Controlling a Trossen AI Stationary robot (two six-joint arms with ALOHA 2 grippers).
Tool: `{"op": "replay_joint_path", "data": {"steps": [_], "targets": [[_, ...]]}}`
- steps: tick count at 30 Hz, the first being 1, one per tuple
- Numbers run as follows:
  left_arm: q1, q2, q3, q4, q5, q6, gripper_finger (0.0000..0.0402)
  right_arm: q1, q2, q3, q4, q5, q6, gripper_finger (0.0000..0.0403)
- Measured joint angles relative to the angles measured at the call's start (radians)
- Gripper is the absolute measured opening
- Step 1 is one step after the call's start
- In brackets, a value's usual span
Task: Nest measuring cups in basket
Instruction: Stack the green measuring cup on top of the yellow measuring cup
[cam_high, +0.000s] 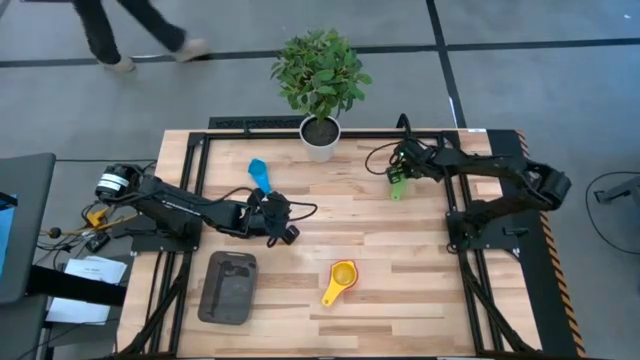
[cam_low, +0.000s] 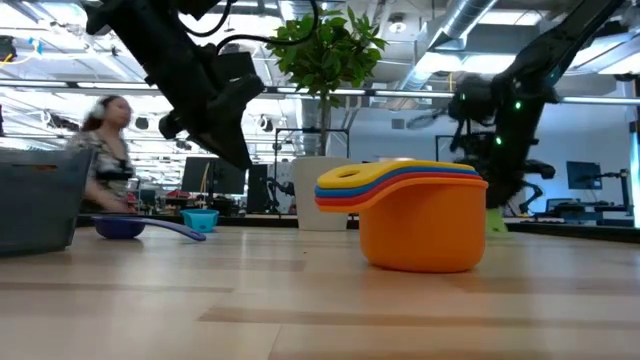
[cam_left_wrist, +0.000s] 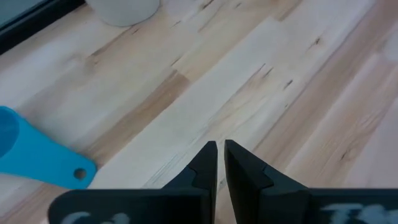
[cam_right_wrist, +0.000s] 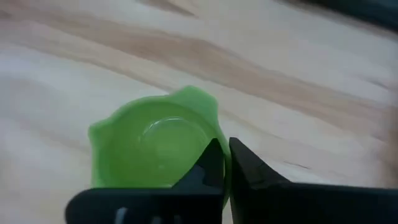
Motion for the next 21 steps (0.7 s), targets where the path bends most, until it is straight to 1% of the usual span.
{"op": "replay_joint_path", "data": {"steps": [4,6,9,12,14,18,21], "targets": [[0.000,0.000,0.000,0.070,-0.001,0.012,0.0019,0.129,-0.085,0.000,0.066,0.008,0.067,0.0037],[0.000,0.000,0.000,0.119,-0.013,0.042,0.0019,0.204,-0.121,0.000,0.104,0.035,0.099,0.0047],[0.000,0.000,0.000,0.209,-0.045,0.111,0.0019,0.341,-0.149,0.000,0.191,0.155,0.142,0.0043],[0.001,0.000,0.000,0.303,-0.047,0.210,0.0019,0.491,-0.149,0.000,0.297,0.295,0.103,0.0025],[0.000,0.000,0.000,0.359,-0.045,0.278,0.0022,0.586,-0.133,0.000,0.375,0.374,0.044,0.0014],[-0.003,0.000,0.000,0.450,-0.033,0.404,0.0043,0.742,-0.088,0.000,0.509,0.490,-0.071,0.0009],[-0.003,0.000,0.001,0.524,-0.001,0.477,0.0066,0.823,-0.052,0.000,0.589,0.566,-0.076,0.0020]]}}
